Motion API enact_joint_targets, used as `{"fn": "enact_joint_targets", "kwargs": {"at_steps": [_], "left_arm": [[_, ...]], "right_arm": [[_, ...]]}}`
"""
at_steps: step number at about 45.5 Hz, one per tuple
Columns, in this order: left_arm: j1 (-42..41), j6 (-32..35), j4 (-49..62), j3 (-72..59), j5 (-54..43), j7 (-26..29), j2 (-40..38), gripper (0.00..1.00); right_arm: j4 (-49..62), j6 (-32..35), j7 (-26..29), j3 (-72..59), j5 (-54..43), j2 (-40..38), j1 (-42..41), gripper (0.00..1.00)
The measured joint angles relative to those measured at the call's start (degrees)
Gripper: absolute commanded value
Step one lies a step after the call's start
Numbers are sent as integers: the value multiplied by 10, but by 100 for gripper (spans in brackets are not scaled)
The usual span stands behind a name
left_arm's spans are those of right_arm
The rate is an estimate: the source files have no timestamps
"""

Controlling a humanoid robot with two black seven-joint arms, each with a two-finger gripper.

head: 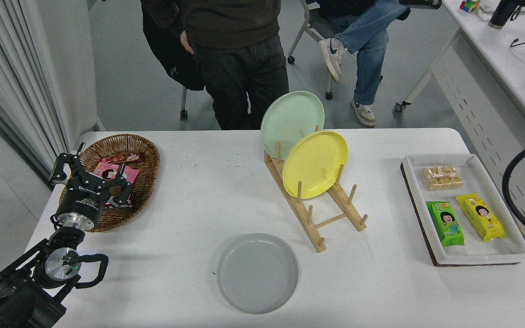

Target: Place the plate on the table

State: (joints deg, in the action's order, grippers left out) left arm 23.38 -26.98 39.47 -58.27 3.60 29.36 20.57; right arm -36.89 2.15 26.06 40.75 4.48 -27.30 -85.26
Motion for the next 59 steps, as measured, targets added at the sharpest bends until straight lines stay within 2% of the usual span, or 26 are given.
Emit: {"fn": "enact_joint_targets", "kwargs": {"at_steps": [8, 15, 29, 41, 59], "left_arm": [[0, 0, 0, 0, 0, 0, 0, 98], [0, 0, 0, 0, 0, 0, 0, 98], [0, 0, 0, 0, 0, 0, 0, 98], [0, 0, 0, 0, 0, 0, 0, 98], [0, 0, 0, 0, 0, 0, 0, 98]], "right_arm": [[12, 117, -147, 11, -1, -21, 62, 99], [20, 197, -241, 17, -1, -35, 121, 99], [23, 266, -384, 66, 2, -26, 252, 99], [37, 305, -441, 86, 4, -8, 350, 99], [62, 322, -461, 85, 3, 17, 475, 99]]}}
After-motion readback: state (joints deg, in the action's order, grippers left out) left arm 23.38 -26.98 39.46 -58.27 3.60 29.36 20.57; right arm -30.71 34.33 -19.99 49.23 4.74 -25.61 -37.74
